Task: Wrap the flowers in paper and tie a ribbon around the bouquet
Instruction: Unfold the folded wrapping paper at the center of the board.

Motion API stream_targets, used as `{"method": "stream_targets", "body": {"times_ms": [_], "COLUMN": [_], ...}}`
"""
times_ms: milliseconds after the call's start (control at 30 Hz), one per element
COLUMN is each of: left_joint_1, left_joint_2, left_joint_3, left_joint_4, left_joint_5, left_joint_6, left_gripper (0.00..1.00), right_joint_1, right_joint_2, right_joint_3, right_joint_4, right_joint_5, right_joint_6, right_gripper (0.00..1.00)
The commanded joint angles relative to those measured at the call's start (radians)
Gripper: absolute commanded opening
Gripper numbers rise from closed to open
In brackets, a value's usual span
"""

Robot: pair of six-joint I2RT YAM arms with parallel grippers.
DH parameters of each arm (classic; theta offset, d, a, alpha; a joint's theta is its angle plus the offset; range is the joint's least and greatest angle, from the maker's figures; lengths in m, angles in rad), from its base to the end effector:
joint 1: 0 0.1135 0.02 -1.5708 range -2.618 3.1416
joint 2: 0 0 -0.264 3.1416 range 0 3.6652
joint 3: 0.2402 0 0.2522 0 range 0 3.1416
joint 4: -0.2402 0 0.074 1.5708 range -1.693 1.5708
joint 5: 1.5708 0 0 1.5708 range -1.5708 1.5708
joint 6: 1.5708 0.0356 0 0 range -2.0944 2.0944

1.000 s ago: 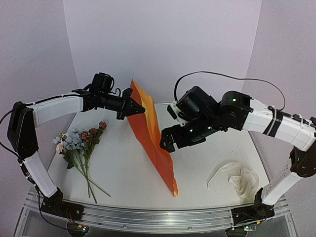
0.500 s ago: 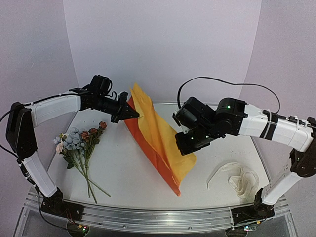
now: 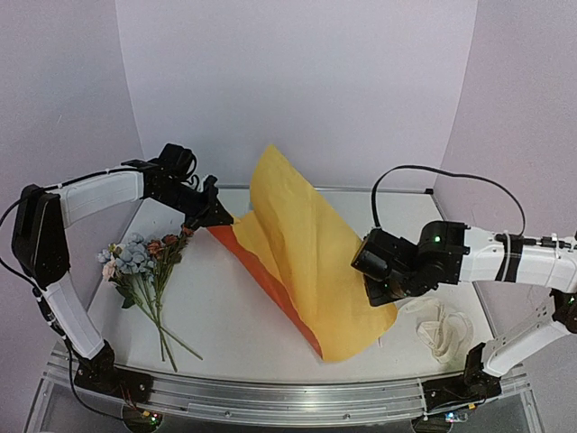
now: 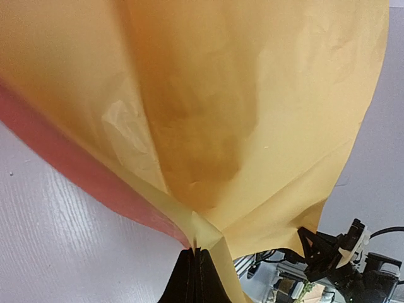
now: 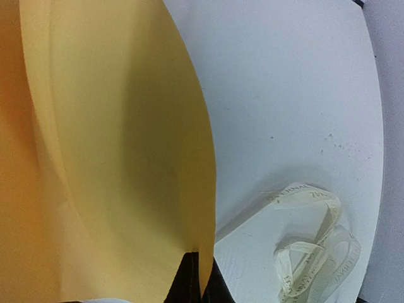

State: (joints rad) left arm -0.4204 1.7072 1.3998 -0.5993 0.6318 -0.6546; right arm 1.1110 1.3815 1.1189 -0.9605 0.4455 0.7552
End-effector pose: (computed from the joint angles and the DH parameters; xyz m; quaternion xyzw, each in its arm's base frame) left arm 0.3300 -0.1705 0.2772 -0.0044 0.9043 -0.4109 0.1158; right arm 0.1285 0.2250 0.2674 -0.1324 0.9522 0.0060 0.2753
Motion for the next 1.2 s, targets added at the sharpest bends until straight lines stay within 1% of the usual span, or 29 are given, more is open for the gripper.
{"method": "stream_targets", "body": {"times_ms": [0,267,367,467,600,667,833,1000,1067,1167], "left_joint_1": [0.024,0.029,0.030,0.034,0.065,0.081,0.120,0.136,0.139,0.139], "left_joint_2": [0.031,0.064,0.073,0.106,0.204,0.270,0.442,0.593,0.628,0.654], "left_joint_3": [0.054,0.069,0.082,0.109,0.219,0.302,0.541,0.694,0.715,0.707], "left_joint_4": [-0.031,-0.035,-0.048,-0.051,-0.067,-0.068,-0.080,-0.070,-0.044,0.015], "left_joint_5": [-0.050,-0.056,-0.083,-0.122,-0.140,-0.146,-0.117,-0.081,-0.068,-0.042], "left_joint_6": [0.068,0.077,0.092,0.119,0.175,0.202,0.267,0.305,0.309,0.307], "left_gripper": [0.00,0.00,0.00,0.00,0.00,0.00,0.00,0.00,0.00,0.00], "right_joint_1": [-0.002,-0.002,-0.002,-0.001,0.002,0.006,0.016,0.053,0.070,0.109], "right_joint_2": [-0.059,-0.061,-0.071,-0.066,-0.045,-0.032,0.005,0.072,0.115,0.178], "right_joint_3": [-0.091,-0.148,-0.172,-0.178,-0.183,-0.181,-0.149,-0.086,-0.051,-0.010], "right_joint_4": [-0.013,-0.014,-0.013,-0.009,0.041,0.065,0.105,0.121,0.124,0.148], "right_joint_5": [0.157,0.174,0.169,0.129,0.022,-0.027,-0.106,-0.077,-0.067,-0.008], "right_joint_6": [0.149,0.220,0.248,0.262,0.276,0.305,0.468,0.658,0.716,0.768], "right_gripper": [0.00,0.00,0.00,0.00,0.00,0.00,0.00,0.00,0.00,0.00]}}
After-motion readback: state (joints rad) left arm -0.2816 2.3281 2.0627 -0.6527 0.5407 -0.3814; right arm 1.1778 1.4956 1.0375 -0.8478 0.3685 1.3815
